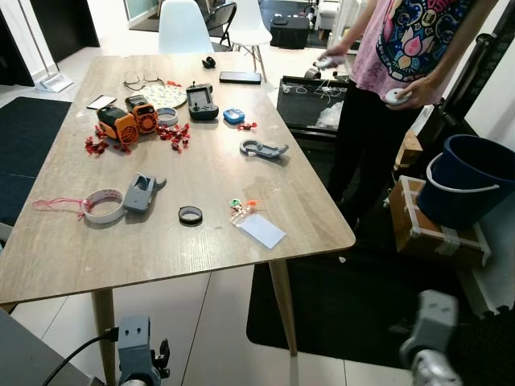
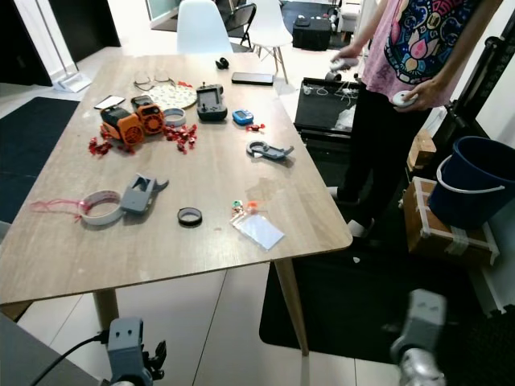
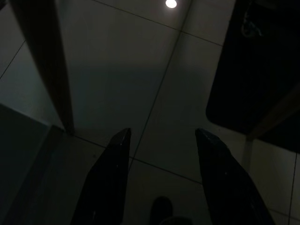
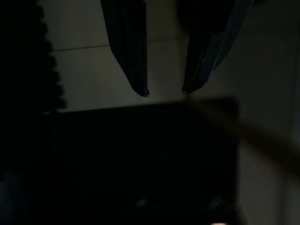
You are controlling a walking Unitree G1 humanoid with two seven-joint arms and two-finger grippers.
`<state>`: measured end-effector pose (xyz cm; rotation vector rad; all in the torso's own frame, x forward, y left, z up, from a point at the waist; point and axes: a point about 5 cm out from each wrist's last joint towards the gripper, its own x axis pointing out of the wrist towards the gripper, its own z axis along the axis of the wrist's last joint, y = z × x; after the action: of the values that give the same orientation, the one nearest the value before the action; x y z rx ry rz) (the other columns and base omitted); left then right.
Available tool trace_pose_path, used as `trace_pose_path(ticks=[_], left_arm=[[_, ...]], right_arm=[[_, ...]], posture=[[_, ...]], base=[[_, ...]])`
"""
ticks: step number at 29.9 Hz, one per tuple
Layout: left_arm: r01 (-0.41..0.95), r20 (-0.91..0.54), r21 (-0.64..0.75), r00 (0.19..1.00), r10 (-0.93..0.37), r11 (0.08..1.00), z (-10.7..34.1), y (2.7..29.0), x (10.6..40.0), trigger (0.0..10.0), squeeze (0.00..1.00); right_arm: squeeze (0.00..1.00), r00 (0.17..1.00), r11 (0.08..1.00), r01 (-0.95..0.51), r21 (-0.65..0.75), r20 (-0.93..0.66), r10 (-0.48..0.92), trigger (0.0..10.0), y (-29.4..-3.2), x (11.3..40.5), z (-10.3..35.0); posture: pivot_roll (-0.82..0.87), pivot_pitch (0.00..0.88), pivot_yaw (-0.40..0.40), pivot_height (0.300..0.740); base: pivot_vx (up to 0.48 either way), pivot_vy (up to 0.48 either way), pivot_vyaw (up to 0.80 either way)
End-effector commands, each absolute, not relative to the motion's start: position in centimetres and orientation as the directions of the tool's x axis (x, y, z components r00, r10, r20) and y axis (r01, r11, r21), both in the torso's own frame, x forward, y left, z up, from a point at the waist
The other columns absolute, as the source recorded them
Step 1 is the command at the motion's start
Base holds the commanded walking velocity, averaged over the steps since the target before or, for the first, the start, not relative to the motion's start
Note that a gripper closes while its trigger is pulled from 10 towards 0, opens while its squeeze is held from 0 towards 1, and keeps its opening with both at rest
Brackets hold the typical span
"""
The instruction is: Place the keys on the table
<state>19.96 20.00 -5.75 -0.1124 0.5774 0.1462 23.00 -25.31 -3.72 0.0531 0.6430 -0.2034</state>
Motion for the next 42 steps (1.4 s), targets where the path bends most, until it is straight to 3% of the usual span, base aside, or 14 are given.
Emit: trace_pose_path(ticks=[1, 2, 6, 11, 14, 42], left_arm=[[-0.172, -0.569, -0.065, 0.815, 0.105, 0.983, -6.1, 19.9, 19.4, 10.0, 0.0], [-0.172, -0.569, -0.065, 0.815, 0.105, 0.983, -6.1, 19.9, 19.4, 10.0, 0.0], [-0.177, -0.579, -0.071, 0.809, 0.104, 0.982, -6.3, 19.8, 19.3, 10.0, 0.0], [-0.176, -0.584, -0.071, 0.806, 0.102, 0.982, -6.4, 19.7, 19.2, 10.0, 0.0], [-0.176, -0.584, -0.071, 0.806, 0.102, 0.982, -6.4, 19.7, 19.2, 10.0, 0.0], [-0.176, -0.586, -0.069, 0.804, 0.103, 0.982, -6.4, 19.8, 19.1, 10.0, 0.0]], right_arm=[[0.0, 0.732, 0.995, 0.096, 0.032, -0.679, -0.049, 10.0, -22.6, 21.2, -5.7], [0.0, 0.732, 0.995, 0.096, 0.032, -0.679, -0.049, 10.0, -22.6, 21.2, -5.7], [0.0, 0.692, 0.992, -0.084, 0.096, -0.711, 0.127, 10.0, -18.6, 20.4, -6.9], [0.0, 0.662, 0.978, -0.197, 0.069, -0.727, 0.185, 10.0, -17.2, 20.0, -7.2], [0.0, 0.662, 0.978, -0.197, 0.069, -0.727, 0.185, 10.0, -17.2, 20.0, -7.2], [0.0, 0.634, 0.955, -0.288, 0.062, -0.735, 0.239, 10.0, -16.1, 19.9, -7.3]], posture=[[0.06, 0.068, -0.022, 0.74], [0.06, 0.068, -0.022, 0.74], [0.06, 0.067, -0.021, 0.74], [0.06, 0.065, -0.023, 0.74], [0.06, 0.065, -0.023, 0.74], [0.06, 0.055, -0.025, 0.74]], base=[[0.0, 0.0, 0.0], [0.0, 0.0, 0.0], [0.0, 0.0, 0.0], [0.0, 0.0, 0.0], [0.0, 0.0, 0.0], [0.0, 0.0, 0.8]])
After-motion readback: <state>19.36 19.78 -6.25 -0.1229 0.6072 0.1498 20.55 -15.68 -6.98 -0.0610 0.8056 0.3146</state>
